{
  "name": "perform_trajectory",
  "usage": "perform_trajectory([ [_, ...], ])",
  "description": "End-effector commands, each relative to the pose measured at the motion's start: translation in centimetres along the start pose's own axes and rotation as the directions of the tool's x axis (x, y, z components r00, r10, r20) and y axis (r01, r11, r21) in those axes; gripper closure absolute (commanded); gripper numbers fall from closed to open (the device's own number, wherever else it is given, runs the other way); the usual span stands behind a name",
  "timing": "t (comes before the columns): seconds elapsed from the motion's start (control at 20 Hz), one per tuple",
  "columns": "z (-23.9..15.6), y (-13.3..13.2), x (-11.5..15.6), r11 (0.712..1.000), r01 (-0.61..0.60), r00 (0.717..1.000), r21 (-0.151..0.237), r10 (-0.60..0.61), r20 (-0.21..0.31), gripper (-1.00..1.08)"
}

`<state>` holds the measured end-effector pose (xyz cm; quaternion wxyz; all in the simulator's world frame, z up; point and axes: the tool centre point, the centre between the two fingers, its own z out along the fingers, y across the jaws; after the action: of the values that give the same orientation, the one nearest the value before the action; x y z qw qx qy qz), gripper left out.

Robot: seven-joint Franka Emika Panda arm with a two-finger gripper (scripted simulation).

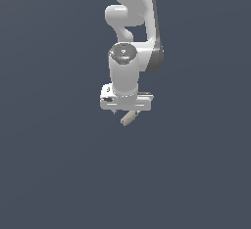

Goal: Pick up the object and move it to a goal position.

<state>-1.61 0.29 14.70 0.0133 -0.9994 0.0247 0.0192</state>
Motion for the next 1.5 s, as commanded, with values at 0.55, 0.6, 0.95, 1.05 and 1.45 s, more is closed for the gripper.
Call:
perform_trajectory([
  [0.55, 0.7, 0.2, -0.8, 1.0, 0.015, 1.0, -0.01, -0.015, 0.026, -0.92],
  [0.6, 0.7, 0.2, -0.8, 1.0, 0.016, 1.0, -0.01, -0.016, 0.025, -0.92],
  [0.95, 0.8, 0.1, -0.9, 1.0, 0.001, 1.0, -0.01, -0.001, 0.024, -0.92],
  [1.05, 0.9, 0.0, -0.9, 1.0, -0.014, 1.0, -0.011, 0.015, 0.023, -0.92],
  [1.45, 1.9, -0.4, -1.5, 0.992, -0.125, 0.992, -0.012, 0.125, 0.013, -0.92],
])
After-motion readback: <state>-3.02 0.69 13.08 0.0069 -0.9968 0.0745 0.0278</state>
